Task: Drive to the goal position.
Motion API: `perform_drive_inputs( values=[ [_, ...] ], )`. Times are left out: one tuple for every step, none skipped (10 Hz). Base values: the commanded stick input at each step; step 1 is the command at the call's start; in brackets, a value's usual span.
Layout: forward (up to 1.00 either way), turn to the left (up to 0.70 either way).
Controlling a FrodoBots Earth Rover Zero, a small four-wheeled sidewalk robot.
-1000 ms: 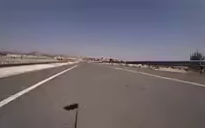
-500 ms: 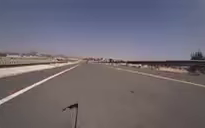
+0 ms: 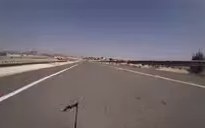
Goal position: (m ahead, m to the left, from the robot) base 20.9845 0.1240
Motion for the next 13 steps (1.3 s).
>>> perform_drive_inputs(
  values=[
    [0.7,0.0],
    [0.7,0.0],
    [0.7,0.0],
    [0.7,0.0],
    [0.7,0.0],
    [0.7,0.0],
    [0.7,0.0],
    [0.7,0.0],
    [0.7,0.0],
    [0.7,0.0],
    [0.7,0.0],
    [0.7,0.0],
    [0.7,0.0]
  ],
)
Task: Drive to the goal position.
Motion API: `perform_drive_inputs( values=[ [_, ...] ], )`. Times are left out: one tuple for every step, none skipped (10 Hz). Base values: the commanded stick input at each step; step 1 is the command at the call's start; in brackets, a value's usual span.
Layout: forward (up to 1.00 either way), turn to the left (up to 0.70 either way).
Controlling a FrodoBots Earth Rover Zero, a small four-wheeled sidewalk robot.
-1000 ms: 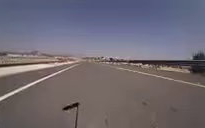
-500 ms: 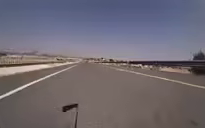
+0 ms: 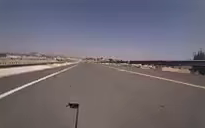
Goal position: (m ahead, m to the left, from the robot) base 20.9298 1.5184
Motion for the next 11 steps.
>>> perform_drive_inputs(
  values=[
    [0.7,0.0],
    [0.7,0.0],
    [0.7,0.0],
    [0.7,0.0],
    [0.7,0.0],
    [0.7,0.0],
    [0.7,0.0],
    [0.7,0.0],
    [0.7,0.0],
    [0.7,0.0],
    [0.7,0.0]
  ],
)
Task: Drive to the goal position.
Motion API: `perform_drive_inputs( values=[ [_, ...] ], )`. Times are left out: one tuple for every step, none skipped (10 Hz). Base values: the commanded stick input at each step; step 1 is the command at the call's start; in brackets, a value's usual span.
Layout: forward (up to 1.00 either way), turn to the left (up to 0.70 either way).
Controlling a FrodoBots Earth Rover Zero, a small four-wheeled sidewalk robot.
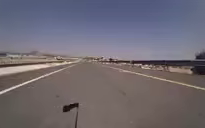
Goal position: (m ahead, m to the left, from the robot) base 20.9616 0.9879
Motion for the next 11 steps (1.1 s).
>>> perform_drive_inputs(
  values=[
    [0.7,0.0],
    [0.7,0.0],
    [0.7,0.0],
    [0.7,0.0],
    [0.7,0.0],
    [0.7,0.0],
    [0.7,0.0],
    [0.7,0.0],
    [0.7,0.0],
    [0.7,0.0],
    [0.7,0.0]
  ],
)
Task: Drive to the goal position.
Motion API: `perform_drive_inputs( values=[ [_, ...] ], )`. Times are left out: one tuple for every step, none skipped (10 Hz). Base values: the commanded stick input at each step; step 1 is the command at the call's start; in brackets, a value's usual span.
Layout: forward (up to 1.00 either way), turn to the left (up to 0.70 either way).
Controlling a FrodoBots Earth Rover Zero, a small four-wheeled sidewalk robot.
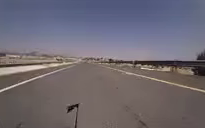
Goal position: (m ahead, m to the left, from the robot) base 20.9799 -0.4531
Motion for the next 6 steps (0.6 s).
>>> perform_drive_inputs(
  values=[
    [0.7,0.0],
    [0.7,0.0],
    [0.7,0.0],
    [0.7,0.0],
    [0.7,0.0],
    [0.7,0.0]
  ],
)
